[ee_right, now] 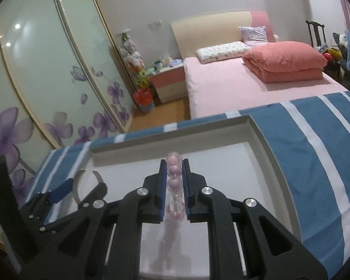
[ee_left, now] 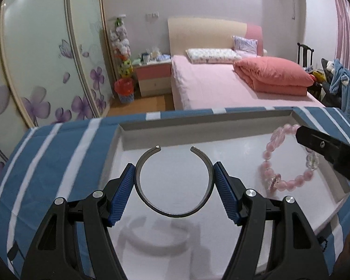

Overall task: Organize jewelry
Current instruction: 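Set cuff in tray with left tool while right tool drops pink bracelet beside it, then open both tools and pull them back from the tray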

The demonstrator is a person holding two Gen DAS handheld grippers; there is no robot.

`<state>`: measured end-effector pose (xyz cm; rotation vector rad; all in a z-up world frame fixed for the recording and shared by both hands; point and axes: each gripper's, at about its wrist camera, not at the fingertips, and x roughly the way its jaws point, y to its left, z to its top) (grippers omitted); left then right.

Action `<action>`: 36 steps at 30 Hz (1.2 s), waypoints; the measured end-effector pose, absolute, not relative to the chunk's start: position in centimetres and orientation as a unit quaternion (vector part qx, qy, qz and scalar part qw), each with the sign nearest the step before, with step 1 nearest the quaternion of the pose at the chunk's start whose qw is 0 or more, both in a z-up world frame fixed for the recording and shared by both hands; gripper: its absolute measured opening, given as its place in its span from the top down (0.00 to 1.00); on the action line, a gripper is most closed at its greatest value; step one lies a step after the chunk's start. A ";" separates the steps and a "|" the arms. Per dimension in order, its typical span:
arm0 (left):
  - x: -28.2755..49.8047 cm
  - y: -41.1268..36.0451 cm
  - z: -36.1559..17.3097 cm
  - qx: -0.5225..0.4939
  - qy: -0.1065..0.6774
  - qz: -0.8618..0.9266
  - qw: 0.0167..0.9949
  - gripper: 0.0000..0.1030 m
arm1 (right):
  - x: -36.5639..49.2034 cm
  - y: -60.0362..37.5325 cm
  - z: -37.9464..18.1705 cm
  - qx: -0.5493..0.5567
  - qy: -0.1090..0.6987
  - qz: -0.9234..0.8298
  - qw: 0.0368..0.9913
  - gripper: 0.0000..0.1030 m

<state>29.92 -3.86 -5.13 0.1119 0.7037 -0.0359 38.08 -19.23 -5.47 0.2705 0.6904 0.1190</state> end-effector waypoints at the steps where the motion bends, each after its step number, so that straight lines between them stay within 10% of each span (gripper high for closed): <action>1: 30.4 -4.0 -5.3 0.054 0.349 -0.018 0.936 0.34 | 38.1 -19.3 -5.7 0.129 0.340 0.052 0.930 0.84; 6: 30.7 -4.2 -5.5 0.055 0.356 -0.021 0.933 0.32 | 37.6 -20.3 -5.8 0.127 0.340 0.031 0.931 0.67; 36: 16.9 5.1 -3.8 0.027 0.334 0.009 0.942 0.25 | 22.5 -21.2 -6.9 0.082 0.391 0.062 0.914 0.67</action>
